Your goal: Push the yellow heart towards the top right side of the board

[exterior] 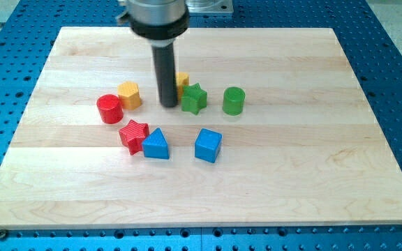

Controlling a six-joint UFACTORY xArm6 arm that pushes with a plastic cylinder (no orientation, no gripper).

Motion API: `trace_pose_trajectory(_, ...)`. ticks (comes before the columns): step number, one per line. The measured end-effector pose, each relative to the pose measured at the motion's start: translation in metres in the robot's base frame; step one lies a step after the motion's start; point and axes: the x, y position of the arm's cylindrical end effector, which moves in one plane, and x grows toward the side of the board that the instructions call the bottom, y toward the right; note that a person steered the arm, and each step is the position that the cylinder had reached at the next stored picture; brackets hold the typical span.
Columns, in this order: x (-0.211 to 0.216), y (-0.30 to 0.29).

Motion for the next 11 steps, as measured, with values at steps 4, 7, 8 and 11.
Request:
trace_pose_trajectory(4, -0.088, 0.066)
trace_pose_trajectory(7, -0.129, 0.122)
trace_pose_trajectory(8, -0.139, 0.149)
trace_pose_trajectory(11, -0.110, 0.204)
